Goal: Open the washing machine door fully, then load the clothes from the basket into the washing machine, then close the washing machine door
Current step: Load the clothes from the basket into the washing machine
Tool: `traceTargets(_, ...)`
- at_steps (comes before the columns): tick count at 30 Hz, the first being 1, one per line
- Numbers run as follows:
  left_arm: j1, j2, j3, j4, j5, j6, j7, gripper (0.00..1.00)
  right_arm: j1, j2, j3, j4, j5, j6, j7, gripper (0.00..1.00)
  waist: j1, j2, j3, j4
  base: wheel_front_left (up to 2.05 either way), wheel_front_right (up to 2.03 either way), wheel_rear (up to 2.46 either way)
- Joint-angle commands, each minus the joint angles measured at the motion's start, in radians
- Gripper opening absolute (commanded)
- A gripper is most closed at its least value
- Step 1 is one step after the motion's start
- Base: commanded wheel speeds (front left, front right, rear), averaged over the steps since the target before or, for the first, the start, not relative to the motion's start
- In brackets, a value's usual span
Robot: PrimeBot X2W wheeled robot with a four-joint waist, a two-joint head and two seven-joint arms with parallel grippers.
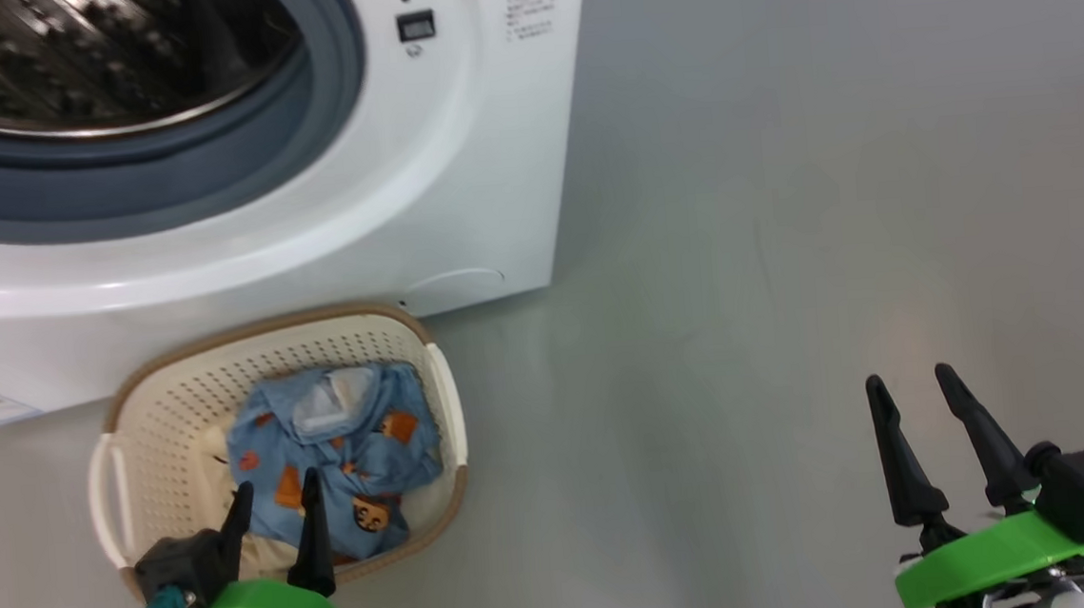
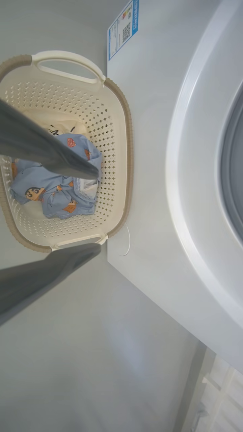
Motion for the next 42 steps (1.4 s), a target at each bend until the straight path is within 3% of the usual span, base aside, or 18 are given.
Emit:
traceTargets(1, -0.038, 0.013, 0.03, 0.028, 0.012, -0.001, -0.006, 1.0, -0.03, -0.007, 0.028, -0.021, 0.008, 0.001, -0.012, 1.0, 0.0, 0.0, 0.056, -0.044, 0.0, 0.0, 0.0)
traceTargets(13, -0.238, 0.066, 0.062, 0.313, 0.019, 0.009, 0.0, 1.0, -0.094, 0.001, 0.05, -0.023, 0.019, 0.001, -0.012, 1.0, 0.0, 0.0, 0.204, -0.089, 0.0, 0.0, 0.0)
traceTargets(24, -0.412, 0.111, 0.07, 0.54, 0.016, 0.053, 0.043, 1.0, -0.154, 0.001, 0.063, -0.026, 0.026, 0.001, -0.012, 1.0, 0.0, 0.0, 0.329, -0.111, 0.0, 0.0, 0.0)
traceTargets(42, -0.589, 0.162, 0.048, 0.724, 0.022, 0.076, 0.036, 1.0, -0.202, -0.003, 0.086, -0.035, 0.036, 0.001, -0.012, 1.0, 0.0, 0.0, 0.448, -0.14, 0.0, 0.0, 0.0)
